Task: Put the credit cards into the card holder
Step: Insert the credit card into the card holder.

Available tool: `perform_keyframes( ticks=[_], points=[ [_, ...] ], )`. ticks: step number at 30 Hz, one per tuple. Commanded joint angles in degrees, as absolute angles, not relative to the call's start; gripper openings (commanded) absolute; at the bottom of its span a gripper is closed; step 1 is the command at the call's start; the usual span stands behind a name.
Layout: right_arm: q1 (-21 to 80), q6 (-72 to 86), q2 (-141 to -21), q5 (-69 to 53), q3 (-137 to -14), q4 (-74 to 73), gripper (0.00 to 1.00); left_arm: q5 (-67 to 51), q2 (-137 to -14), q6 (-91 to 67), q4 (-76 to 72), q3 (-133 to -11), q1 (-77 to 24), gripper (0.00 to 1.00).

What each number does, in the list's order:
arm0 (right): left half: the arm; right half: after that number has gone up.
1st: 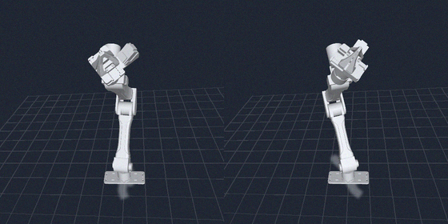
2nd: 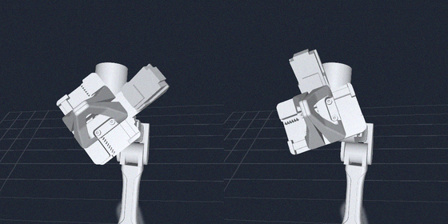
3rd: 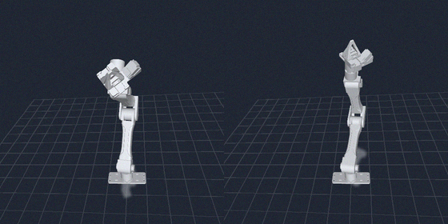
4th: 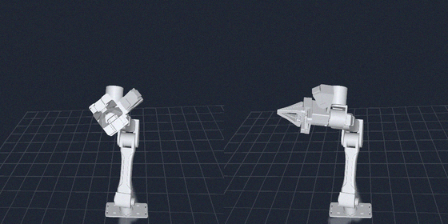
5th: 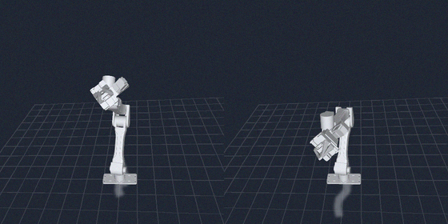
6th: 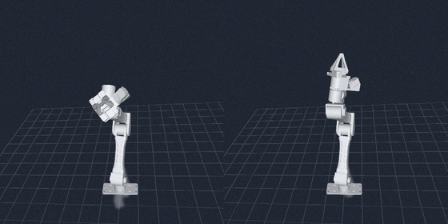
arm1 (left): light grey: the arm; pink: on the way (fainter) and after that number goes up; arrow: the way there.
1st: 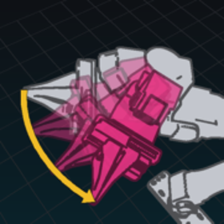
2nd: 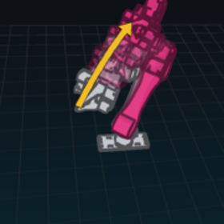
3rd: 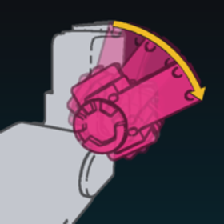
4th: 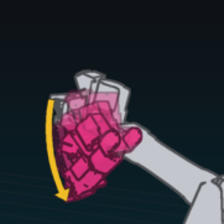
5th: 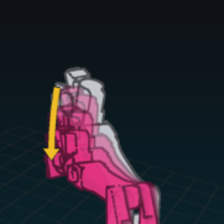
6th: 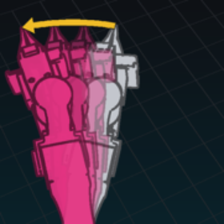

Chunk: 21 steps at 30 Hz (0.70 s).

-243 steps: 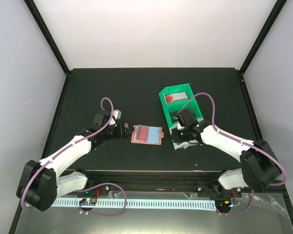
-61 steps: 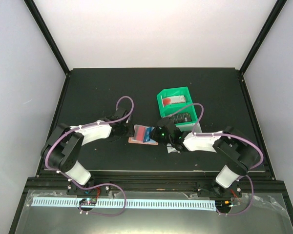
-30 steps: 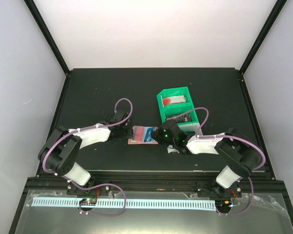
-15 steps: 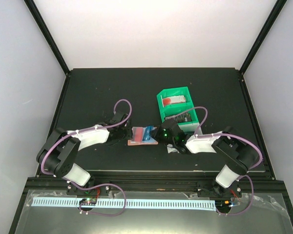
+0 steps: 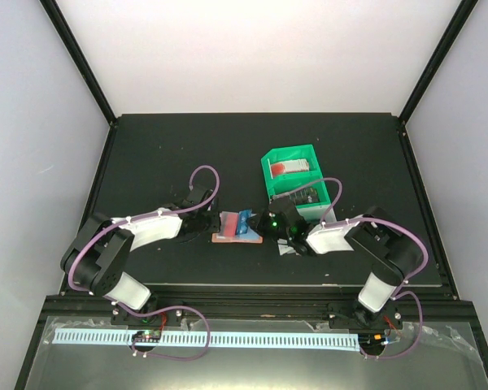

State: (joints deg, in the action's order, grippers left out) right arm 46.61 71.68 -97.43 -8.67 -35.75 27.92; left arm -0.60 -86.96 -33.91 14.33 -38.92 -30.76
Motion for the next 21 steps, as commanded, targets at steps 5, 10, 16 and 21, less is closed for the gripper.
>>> perform_keyframes(
  ticks=[5, 10, 16, 21],
  points=[
    [46.45, 69.61, -93.24, -5.63, -35.22, 27.60, 0.01, -0.63, -88.36, -33.84, 22.84, -36.37, -30.86, 0.38],
    [46.45, 70.31, -93.91, -7.26, -35.47, 28.22, 0.01, -0.70, -88.40, -33.97, 22.71, -36.25, -30.85, 0.38],
    [46.56, 71.54, -97.81, -8.63, -36.62, 28.03, 0.01, -0.87, -88.42, -33.95, 22.52, -36.30, -30.84, 0.38],
    [46.58, 72.15, -99.62, -9.41, -37.04, 28.23, 0.01, -0.93, -88.42, -34.01, 22.56, -36.21, -30.85, 0.38]
  ],
)
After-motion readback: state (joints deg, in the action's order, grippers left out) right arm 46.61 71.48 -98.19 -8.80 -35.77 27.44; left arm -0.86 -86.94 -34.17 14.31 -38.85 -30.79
